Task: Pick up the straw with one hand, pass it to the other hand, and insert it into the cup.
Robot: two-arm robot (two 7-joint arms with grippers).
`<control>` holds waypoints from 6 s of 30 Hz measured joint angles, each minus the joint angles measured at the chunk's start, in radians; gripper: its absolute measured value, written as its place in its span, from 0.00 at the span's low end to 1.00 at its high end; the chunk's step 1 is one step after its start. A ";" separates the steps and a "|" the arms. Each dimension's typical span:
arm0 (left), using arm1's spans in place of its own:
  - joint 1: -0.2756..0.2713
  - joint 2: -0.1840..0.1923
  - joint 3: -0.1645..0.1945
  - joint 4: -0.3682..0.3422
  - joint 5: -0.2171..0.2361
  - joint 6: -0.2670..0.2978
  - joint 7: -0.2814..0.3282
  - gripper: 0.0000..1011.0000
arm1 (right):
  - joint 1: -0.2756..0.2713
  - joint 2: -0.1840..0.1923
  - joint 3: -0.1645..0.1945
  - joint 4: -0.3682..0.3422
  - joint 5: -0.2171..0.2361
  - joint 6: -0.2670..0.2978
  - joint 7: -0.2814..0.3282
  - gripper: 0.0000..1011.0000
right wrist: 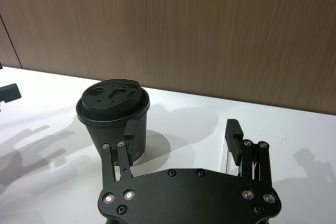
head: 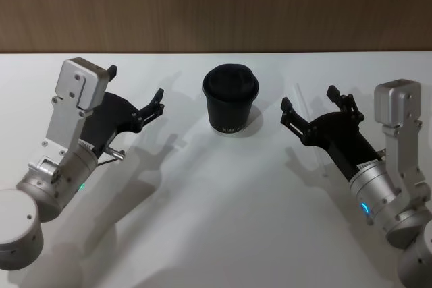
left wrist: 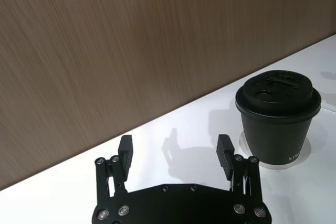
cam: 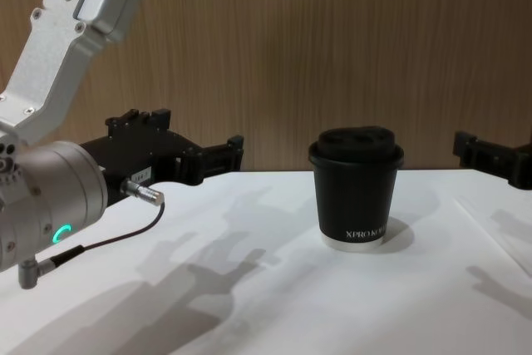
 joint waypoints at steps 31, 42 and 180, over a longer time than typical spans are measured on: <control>0.000 0.000 0.000 0.000 0.000 0.000 0.000 0.99 | 0.024 0.010 -0.010 -0.002 -0.049 0.173 -0.014 0.99; 0.000 0.000 0.000 0.000 0.000 0.000 0.000 0.99 | 0.031 0.013 -0.006 0.019 -0.064 0.200 -0.009 0.99; 0.000 0.000 0.000 0.000 0.000 0.000 0.000 0.99 | 0.058 -0.050 0.083 0.142 -0.099 0.295 0.105 0.46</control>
